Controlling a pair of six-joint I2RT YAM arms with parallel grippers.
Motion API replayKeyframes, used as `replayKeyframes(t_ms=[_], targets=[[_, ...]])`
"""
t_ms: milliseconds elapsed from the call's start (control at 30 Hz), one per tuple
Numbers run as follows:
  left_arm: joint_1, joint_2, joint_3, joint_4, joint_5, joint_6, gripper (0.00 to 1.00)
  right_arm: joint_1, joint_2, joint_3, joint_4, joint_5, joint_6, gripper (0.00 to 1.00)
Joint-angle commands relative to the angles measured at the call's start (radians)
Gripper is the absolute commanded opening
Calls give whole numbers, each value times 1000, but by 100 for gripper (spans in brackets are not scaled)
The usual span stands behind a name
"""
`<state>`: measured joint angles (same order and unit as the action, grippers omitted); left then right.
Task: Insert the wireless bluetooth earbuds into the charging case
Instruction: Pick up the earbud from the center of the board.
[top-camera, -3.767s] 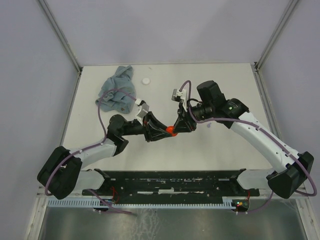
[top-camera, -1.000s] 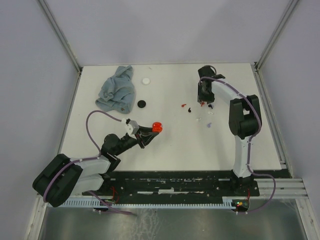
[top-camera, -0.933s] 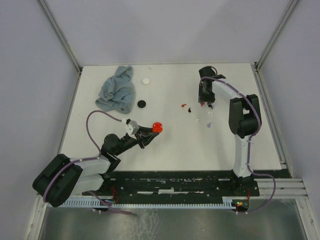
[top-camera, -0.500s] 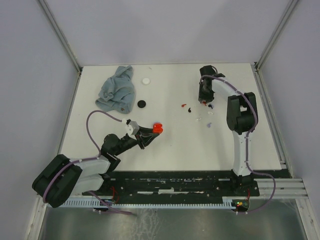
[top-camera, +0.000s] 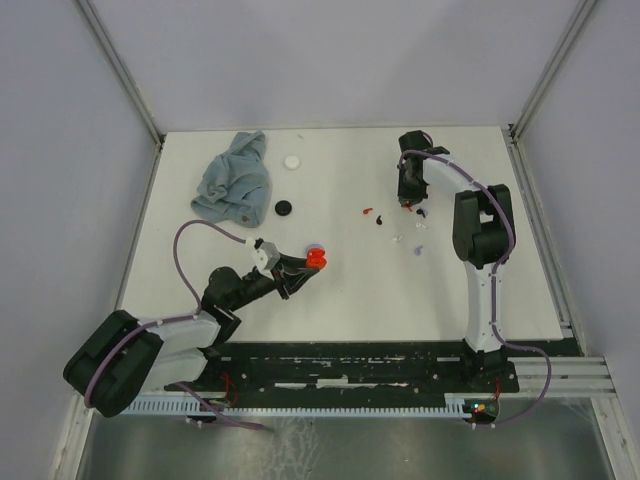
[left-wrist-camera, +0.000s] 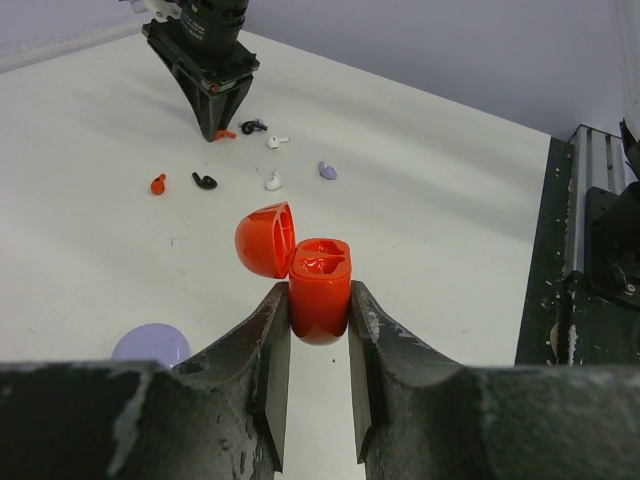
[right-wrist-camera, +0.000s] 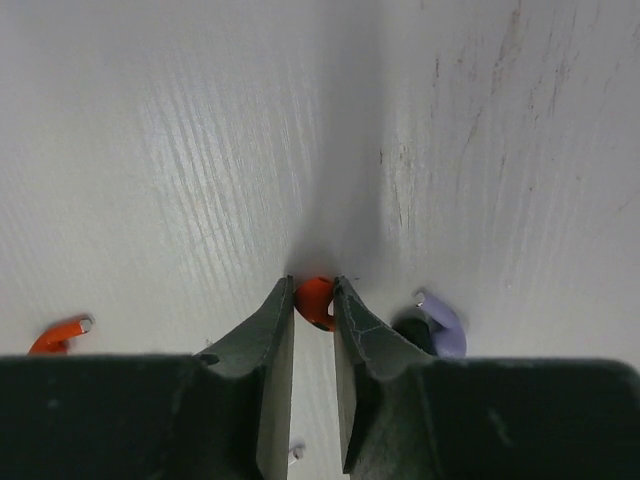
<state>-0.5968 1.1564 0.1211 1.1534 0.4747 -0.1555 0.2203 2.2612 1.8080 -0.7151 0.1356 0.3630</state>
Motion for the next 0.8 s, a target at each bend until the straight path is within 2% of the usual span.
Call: replayKeyframes(t_ms=[0, 133, 533, 767], targets=[[3, -19, 37, 27, 18, 43, 3, -2, -7, -4, -16, 0, -36, 21], [2, -31, 35, 32, 21, 43, 3, -2, -76, -65, 19, -18, -37, 15], [0, -38, 45, 115, 15, 88, 3, 37, -433, -356, 183, -97, 73, 13], [-12, 7, 79, 188, 0, 116, 3, 114, -656, -489, 260, -97, 155, 12]])
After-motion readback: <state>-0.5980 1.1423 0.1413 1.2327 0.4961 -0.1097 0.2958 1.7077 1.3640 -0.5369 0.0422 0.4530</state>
